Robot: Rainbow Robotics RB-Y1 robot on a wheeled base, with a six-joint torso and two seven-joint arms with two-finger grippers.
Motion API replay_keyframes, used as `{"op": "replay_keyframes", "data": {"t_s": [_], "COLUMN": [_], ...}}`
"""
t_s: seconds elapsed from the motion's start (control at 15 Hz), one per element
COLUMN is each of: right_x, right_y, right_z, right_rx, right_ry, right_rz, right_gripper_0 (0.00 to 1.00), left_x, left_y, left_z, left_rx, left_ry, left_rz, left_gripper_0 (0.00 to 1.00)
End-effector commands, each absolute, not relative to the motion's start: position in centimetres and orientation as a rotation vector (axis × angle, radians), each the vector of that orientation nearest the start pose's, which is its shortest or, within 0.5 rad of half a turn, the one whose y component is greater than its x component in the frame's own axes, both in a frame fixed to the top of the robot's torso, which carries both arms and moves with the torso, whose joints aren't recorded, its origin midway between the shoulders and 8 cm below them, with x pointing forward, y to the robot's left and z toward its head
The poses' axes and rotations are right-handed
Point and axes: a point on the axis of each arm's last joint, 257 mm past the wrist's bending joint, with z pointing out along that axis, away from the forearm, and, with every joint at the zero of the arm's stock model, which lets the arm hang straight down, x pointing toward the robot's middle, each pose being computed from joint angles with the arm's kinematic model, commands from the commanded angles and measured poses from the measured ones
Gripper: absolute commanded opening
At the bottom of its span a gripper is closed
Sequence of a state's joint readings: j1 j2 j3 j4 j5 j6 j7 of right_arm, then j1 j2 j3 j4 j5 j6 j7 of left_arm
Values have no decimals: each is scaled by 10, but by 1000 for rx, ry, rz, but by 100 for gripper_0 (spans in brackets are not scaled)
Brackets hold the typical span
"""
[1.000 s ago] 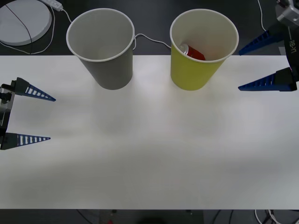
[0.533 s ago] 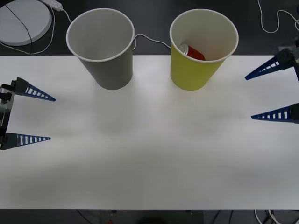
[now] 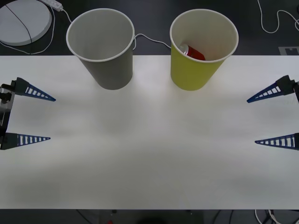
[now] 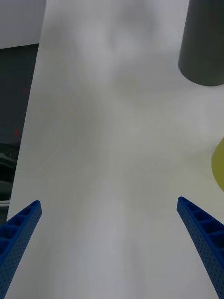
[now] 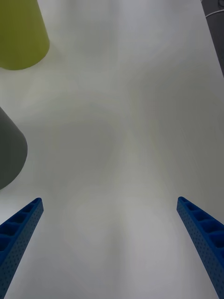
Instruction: Put the can into the green bin and the plastic bottle into the gray bin
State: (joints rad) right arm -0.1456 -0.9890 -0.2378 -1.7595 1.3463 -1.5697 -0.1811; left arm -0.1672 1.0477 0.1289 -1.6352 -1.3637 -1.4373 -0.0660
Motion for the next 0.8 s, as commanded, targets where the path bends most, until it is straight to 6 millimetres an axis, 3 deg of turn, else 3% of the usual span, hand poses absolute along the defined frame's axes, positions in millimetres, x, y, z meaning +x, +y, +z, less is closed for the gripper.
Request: {"op": "replay_keyframes", "data": {"t_s": [0.07,0.8], "right_x": [358,358], "right_y": [-274,-277], "right_z": [-143,-154], "right_rx": [-1686,-1698], "right_ry": [1573,1582], "right_rz": [455,385], "right_gripper_0": [100,100], "left_x": [396,396], "left_y": [300,300], "left_z": [-158,-158], "left_rx": [1781,1781], "left_ry": [1486,1486], "left_rz": [-263,-263], "left_gripper_0": [100,100]}}
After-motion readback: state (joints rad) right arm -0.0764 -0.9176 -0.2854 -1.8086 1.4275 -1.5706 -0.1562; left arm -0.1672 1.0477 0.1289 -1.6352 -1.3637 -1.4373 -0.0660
